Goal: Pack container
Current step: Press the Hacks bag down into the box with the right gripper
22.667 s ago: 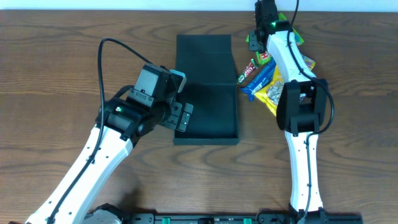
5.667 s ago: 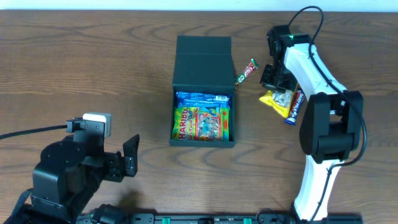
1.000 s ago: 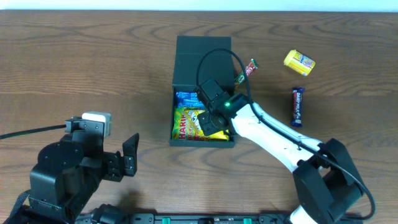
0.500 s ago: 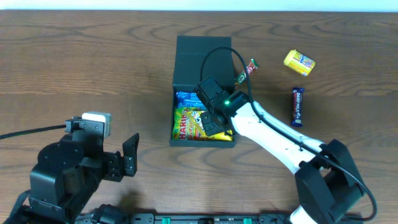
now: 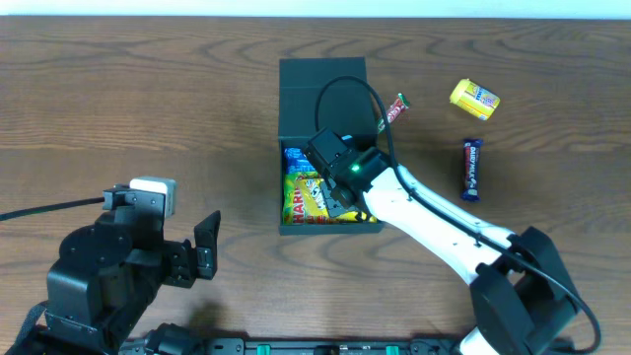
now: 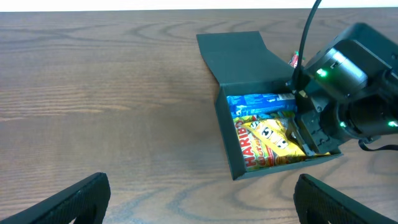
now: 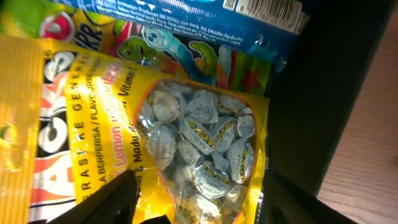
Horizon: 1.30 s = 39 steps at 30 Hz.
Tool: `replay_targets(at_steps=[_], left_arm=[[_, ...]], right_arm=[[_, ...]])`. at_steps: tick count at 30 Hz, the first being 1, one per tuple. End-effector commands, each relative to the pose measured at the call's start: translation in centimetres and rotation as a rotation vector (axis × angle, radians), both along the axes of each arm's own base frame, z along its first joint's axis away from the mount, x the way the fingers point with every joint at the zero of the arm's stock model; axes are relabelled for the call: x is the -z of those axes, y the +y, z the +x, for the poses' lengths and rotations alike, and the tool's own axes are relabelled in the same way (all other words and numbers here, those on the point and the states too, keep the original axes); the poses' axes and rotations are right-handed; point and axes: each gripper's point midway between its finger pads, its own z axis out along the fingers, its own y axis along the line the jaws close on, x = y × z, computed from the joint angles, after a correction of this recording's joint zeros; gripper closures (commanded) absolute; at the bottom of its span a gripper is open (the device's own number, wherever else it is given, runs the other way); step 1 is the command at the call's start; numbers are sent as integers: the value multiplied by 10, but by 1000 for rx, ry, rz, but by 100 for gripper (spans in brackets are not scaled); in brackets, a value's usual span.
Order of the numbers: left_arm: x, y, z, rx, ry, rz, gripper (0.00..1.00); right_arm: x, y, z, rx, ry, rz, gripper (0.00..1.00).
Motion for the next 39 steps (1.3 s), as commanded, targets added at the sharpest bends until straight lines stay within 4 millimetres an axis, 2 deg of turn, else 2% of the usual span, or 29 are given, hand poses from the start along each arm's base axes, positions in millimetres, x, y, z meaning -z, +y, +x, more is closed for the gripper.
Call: replay_targets(at_steps=[1, 3, 4, 5, 6, 7, 8, 11, 16, 23, 29, 39], left_arm=[[-12, 2, -1, 1, -37, 2, 5], [-12, 2, -1, 1, -37, 2, 5], [-12, 2, -1, 1, -37, 2, 5], [-12, 2, -1, 1, -37, 2, 5], [-12, 2, -1, 0, -37, 2, 5], [-12, 2, -1, 0, -38, 2, 5], [-12, 2, -1, 0, -38, 2, 5], [-12, 2, -1, 0, -38, 2, 5], [-12, 2, -1, 1, -37, 2, 5], [-11, 2, -2, 1, -33, 4, 5], [-10, 2, -2, 1, -30, 5, 5], [-10, 2, -2, 1, -30, 5, 5]], right_arm=[[-37, 13, 11, -18, -80, 78, 26], [-53, 17, 14, -18, -115, 112, 23], [-59, 17, 15, -17, -131, 126, 24], [-66, 18, 17, -16, -151, 143, 38], [-70, 19, 18, -16, -164, 155, 67], [-72, 19, 19, -15, -171, 161, 91], [-72, 20, 20, -14, -168, 170, 99], [-60, 28, 13, -58, -113, 201, 99], [-27, 42, -8, -126, 27, 255, 99], [3, 39, -20, -140, 109, 222, 99], [28, 49, -38, -175, 226, 271, 99], [39, 50, -47, -172, 288, 272, 99]])
